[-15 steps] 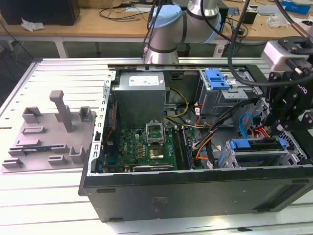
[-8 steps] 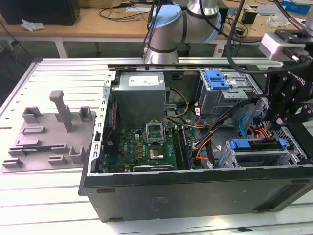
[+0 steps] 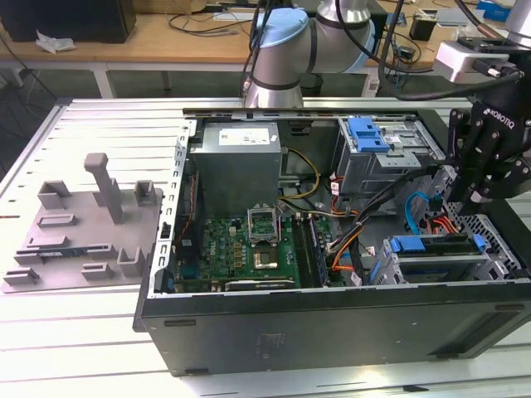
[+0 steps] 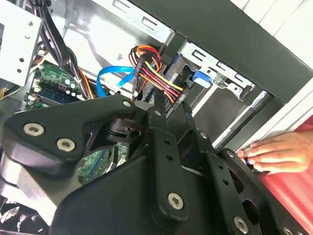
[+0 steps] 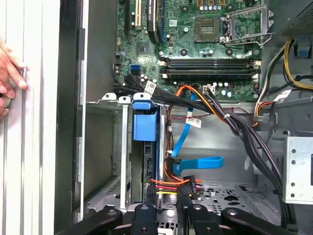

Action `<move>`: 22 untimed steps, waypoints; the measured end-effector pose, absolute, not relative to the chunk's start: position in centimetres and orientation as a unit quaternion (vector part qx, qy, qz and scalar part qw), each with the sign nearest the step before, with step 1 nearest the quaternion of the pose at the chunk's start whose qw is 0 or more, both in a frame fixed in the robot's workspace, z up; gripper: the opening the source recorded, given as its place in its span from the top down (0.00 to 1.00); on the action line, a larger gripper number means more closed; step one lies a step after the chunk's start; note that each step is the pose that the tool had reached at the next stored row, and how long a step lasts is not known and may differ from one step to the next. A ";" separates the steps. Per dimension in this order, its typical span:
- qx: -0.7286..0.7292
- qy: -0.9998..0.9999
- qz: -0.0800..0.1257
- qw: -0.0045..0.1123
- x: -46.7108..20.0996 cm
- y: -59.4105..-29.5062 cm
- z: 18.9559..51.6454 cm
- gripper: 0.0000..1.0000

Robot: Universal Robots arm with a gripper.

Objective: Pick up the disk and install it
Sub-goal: 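Insert the first disk wire, then insert the second disk wire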

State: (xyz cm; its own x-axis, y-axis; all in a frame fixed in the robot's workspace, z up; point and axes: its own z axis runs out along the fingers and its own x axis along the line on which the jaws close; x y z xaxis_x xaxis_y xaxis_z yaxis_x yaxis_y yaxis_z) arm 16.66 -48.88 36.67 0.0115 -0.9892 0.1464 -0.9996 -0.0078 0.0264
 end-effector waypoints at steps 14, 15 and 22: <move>0.708 -0.701 0.048 0.066 16.6 -48.8 36.7 0.69; 0.708 -0.701 0.048 0.066 16.6 -48.8 36.7 0.69; 0.708 -0.701 0.049 0.067 16.6 -48.8 36.7 0.69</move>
State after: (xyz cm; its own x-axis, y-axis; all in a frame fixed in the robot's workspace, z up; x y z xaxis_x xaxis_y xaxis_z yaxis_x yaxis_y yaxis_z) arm 16.65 -48.80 36.70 0.0114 -0.9863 0.1644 -0.9996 -0.0071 0.0265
